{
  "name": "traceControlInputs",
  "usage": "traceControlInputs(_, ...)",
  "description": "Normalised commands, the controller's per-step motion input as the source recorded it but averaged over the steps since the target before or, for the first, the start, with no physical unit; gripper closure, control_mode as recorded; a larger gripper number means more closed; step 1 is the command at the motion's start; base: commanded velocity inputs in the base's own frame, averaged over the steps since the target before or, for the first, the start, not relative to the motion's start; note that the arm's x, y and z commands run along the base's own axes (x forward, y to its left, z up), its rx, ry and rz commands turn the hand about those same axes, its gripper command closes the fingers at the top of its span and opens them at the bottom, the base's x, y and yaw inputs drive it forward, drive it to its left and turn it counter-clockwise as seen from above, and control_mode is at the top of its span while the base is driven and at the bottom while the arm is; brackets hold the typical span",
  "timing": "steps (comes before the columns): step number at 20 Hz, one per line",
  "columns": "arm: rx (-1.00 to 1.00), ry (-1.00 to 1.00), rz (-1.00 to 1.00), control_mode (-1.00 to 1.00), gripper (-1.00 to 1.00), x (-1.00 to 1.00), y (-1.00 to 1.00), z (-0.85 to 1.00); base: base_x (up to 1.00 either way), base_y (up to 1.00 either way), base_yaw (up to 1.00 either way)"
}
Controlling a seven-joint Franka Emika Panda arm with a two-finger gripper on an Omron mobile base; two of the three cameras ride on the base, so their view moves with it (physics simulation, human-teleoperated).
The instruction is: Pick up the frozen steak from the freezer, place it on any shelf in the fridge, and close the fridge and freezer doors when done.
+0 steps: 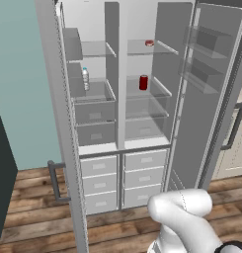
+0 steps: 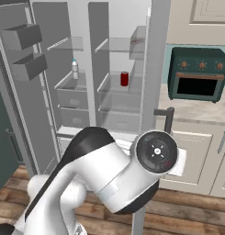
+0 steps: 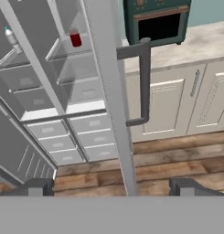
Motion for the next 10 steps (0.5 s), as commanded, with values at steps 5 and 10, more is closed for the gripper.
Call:
traceControlInputs(5, 0.07, -0.01, 0.03, -1.0, -1.0, 0.38, -0.52, 0.0, 0.0, 0.0, 0.0)
traceControlInputs(10, 0.11, 0.0, 0.09, -1.0, -1.0, 0.51, -0.56, -0.02, 0.0, 0.0, 0.0)
